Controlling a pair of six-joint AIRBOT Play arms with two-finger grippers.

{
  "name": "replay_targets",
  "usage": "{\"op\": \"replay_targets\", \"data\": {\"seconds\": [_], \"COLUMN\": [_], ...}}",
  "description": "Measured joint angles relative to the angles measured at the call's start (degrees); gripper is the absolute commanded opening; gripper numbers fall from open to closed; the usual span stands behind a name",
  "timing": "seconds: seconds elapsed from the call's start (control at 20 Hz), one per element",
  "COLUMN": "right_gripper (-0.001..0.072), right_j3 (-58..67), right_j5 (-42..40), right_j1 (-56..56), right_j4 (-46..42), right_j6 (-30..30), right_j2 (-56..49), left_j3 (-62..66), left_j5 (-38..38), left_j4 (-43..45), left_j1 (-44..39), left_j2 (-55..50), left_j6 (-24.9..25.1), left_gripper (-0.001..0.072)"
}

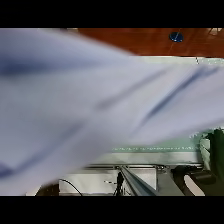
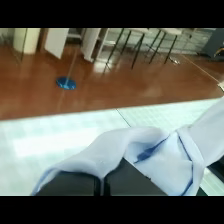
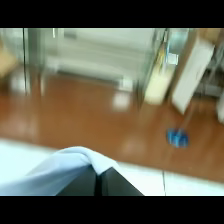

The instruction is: Fold the shirts.

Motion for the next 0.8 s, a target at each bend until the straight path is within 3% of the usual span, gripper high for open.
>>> {"op": "replay_targets", "data": {"seconds": [0.2, 0.45, 0.6, 0.8], "right_gripper": [0.0027, 0.0027, 0.0027, 0.0027], "right_j3": [-3.26, -19.04, -28.7, -34.75], "right_j5": [10.88, 15.15, 11.41, 0.15], "right_j1": [1.66, 2.51, 2.64, 2.69], "right_j4": [0.22, 0.83, 0.9, 1.27], "right_j6": [-0.59, -1.44, -3.04, -4.39], "right_j2": [-4.81, -12.48, -17.2, -25.59], "left_j3": [-6.1, -25.22, -39.93, -55.1], "left_j5": [-10.62, -14.12, -8.72, 5.79], "left_j4": [1.9, 6.38, 8.07, 9.14], "left_j1": [0.0, 0.02, 0.02, 0.04], "left_j2": [0.9, 1.25, 0.79, -4.81], "left_j6": [-1.84, 0.33, 3.34, 9.01], "left_gripper": [0.0023, 0.0023, 0.0024, 0.0024]}}
